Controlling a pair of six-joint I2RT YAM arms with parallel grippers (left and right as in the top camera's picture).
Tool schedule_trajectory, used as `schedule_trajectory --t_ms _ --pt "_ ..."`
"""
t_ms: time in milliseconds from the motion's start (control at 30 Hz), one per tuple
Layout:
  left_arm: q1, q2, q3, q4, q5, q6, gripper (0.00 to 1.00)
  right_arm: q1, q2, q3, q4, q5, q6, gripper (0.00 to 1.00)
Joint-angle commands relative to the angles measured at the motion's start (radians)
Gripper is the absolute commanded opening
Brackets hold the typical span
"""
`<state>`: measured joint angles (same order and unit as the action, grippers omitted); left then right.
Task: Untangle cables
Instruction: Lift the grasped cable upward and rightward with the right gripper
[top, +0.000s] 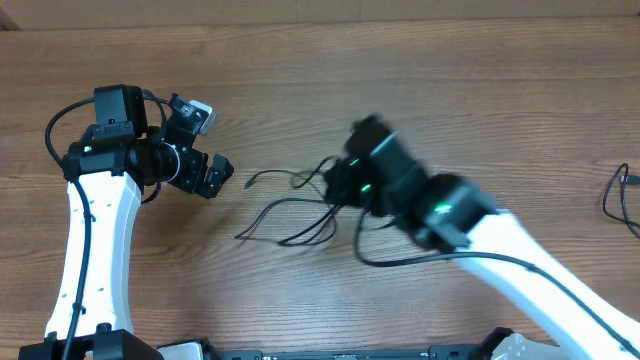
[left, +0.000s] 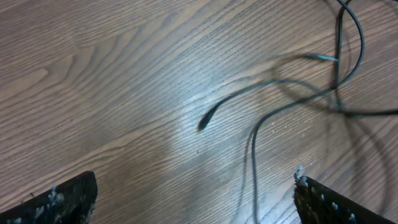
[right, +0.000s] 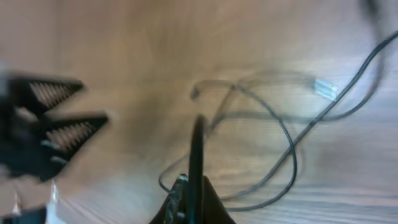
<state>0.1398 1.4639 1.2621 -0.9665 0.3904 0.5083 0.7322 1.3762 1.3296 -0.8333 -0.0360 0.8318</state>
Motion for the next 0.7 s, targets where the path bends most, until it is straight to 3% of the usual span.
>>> schedule_trajectory --t_ms 0,267,667 --pt "0.004 0.005 0.009 -0.002 0.021 0.005 0.99 -0.070 -0.039 0.132 -0.093 0.043 -0.087 0.04" --pt "0.004 0.004 0.009 -0.002 0.021 0.004 1.00 -0.178 -0.039 0.434 -0.340 0.035 -0.153 0.04" --pt "0.004 0.004 0.009 -0.002 0.021 0.005 0.99 -0.193 -0.038 0.682 -0.435 0.034 -0.209 0.04"
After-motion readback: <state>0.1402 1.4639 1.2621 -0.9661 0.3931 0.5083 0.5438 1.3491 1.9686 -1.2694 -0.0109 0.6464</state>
